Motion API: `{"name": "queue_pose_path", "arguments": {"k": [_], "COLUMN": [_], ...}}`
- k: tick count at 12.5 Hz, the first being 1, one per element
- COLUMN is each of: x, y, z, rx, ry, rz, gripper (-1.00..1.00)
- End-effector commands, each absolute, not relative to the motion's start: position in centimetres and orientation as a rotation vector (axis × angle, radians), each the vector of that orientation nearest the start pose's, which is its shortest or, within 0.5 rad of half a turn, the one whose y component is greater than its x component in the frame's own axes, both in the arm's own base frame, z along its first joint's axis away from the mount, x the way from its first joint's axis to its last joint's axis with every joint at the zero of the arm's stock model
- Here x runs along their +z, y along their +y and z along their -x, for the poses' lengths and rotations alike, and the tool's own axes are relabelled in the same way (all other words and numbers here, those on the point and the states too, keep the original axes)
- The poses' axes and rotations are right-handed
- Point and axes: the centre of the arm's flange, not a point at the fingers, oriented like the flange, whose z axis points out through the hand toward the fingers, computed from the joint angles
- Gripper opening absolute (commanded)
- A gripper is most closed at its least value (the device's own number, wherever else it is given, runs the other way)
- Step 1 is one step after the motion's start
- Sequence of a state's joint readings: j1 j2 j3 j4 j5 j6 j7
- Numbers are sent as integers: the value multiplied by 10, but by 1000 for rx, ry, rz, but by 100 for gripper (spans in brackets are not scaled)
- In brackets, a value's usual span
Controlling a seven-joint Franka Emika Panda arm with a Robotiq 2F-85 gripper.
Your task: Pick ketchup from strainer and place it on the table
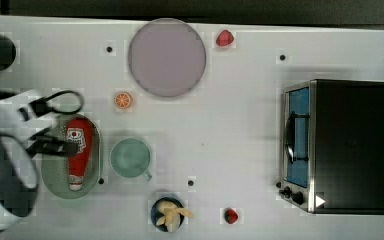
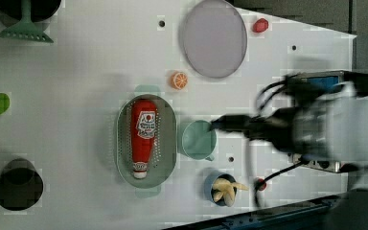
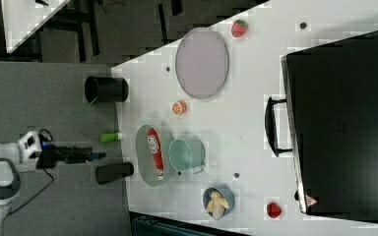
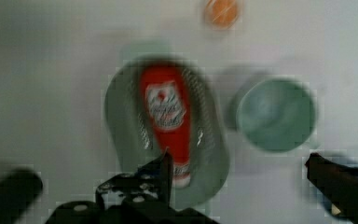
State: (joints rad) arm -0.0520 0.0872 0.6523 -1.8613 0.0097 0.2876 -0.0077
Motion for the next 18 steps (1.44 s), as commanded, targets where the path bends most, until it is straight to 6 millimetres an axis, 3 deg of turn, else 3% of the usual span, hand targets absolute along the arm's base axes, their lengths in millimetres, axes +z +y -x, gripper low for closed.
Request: {"name": "queue_pose_path", "arguments": {"k": [1, 4, 10, 18], "x": [440, 379, 269, 182], "y": [358, 380, 378, 376], "z": [-450, -436, -423, -435], "rx": [147, 110, -3, 44], "ry": [211, 155, 152, 127], "rz": [3102, 3038, 3015, 3028], "gripper": [100, 100, 100, 100]}}
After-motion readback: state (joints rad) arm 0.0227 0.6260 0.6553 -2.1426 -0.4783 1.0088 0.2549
